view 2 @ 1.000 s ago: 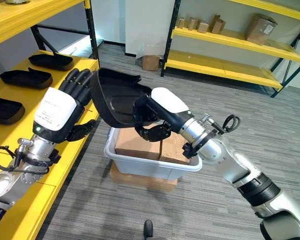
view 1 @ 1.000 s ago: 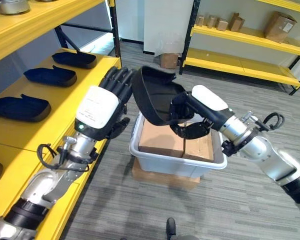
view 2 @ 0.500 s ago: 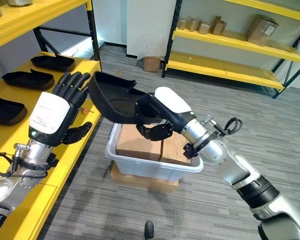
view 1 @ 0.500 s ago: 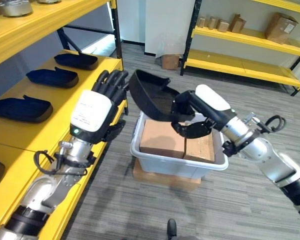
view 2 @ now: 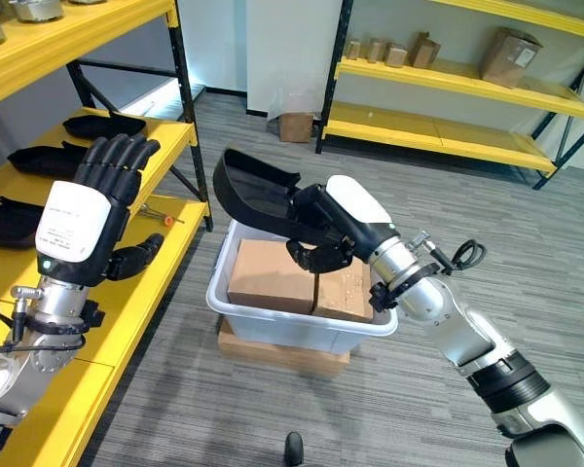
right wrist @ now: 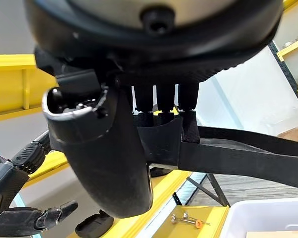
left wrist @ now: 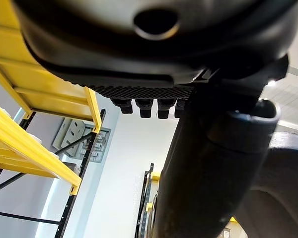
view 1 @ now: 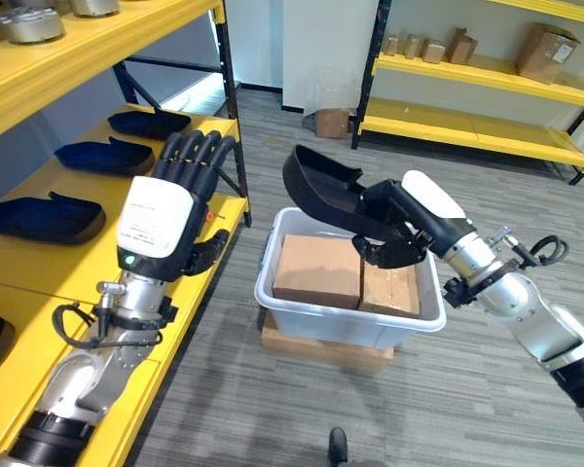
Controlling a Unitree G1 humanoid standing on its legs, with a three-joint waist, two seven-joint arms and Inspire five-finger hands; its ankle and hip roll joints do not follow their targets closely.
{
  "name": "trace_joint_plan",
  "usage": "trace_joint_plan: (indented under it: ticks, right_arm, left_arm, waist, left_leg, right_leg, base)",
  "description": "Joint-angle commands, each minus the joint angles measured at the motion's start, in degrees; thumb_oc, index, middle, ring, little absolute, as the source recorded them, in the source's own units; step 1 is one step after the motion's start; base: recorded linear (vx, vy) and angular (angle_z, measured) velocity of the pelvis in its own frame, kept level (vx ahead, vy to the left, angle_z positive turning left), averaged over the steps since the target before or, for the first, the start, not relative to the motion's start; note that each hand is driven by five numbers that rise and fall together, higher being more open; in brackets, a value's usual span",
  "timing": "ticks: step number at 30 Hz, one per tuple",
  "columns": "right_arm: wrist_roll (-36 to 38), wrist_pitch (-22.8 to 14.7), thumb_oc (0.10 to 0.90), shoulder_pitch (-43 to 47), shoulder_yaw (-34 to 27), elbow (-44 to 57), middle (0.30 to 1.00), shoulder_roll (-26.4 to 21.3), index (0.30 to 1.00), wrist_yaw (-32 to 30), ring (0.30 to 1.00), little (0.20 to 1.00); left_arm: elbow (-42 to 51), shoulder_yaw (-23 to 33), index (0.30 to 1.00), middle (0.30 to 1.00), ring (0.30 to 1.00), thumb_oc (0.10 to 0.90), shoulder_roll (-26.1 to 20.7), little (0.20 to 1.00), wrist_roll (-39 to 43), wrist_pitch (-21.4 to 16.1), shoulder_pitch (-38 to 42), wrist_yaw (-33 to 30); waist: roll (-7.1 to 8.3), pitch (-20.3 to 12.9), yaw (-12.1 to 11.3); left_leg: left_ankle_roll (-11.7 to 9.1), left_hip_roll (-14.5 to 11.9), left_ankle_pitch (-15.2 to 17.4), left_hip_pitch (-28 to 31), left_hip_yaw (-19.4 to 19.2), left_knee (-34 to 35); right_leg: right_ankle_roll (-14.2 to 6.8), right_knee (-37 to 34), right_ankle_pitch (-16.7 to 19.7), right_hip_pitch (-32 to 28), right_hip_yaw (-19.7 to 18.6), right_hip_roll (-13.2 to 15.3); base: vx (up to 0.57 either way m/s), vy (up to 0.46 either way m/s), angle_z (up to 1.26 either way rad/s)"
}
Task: Move parts from the plastic box to the shelf.
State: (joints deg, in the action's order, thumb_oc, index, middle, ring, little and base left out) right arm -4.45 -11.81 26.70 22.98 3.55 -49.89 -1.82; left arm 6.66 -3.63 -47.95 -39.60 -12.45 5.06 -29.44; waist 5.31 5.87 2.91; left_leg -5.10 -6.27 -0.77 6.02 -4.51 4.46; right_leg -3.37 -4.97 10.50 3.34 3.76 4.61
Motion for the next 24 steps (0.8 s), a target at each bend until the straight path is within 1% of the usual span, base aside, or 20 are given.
trace_joint_plan:
  ticks: [1, 6, 14, 24]
  right_arm:
    - [0.6, -2.9, 0.4, 4.1, -7.6, 0.5, 0.3, 0.5, 0.3, -6.1, 0.3, 0.3]
    - [0.4, -2.7, 0.4, 5.8, -6.0, -0.1, 0.3, 1.6, 0.3, -6.1, 0.3, 0.3]
    - [-0.3, -2.0, 0.4, 8.5, -3.2, -1.3, 0.3, 3.5, 0.3, -5.9, 0.3, 0.3]
    - [-0.6, -1.4, 0.4, 10.9, -0.8, -2.5, 0.3, 5.2, 0.3, -5.5, 0.3, 0.3]
  left_arm:
    - [0.4, 3.1, 1.0, 1.0, 1.0, 0.9, -0.3, 1.0, 1.5, 0.0, 4.1, -5.2]
    - [1.6, 1.8, 1.0, 1.0, 1.0, 0.9, 0.2, 1.0, 1.5, -0.2, 6.2, -5.3]
    - [3.0, -2.0, 1.0, 1.0, 1.0, 0.9, 0.4, 1.0, 1.2, -0.5, 11.0, -4.9]
    - [3.9, -5.2, 1.0, 1.0, 1.0, 0.9, 1.2, 1.0, 1.0, -0.7, 14.3, -4.0]
  waist:
    - [-0.95, -6.6, -0.2]
    - [-0.95, -6.7, -0.1]
    - [-0.8, -6.7, 0.1]
    - [-0.69, -6.6, 0.3]
  left_leg:
    - [-0.8, -3.4, 0.2, -1.7, 5.0, 0.5]
    - [-0.7, -3.4, 0.2, -1.8, 5.0, 0.5]
    - [-0.7, -3.4, 0.3, -1.7, 4.8, 0.5]
    - [-0.6, -3.3, 0.4, -1.7, 4.5, 0.5]
  right_leg:
    - [-6.5, 3.0, -5.9, -3.0, 1.8, 5.1]
    - [-6.4, 3.0, -6.0, -3.0, 1.8, 5.0]
    - [-6.4, 2.9, -6.0, -3.1, 1.7, 5.0]
    - [-6.5, 2.8, -5.8, -2.8, 1.4, 5.1]
  base:
    - [0.0, 0.0, 0.0]
    - [0.0, 0.0, 0.0]
    - [0.0, 0.0, 0.0]
    - [0.0, 0.0, 0.0]
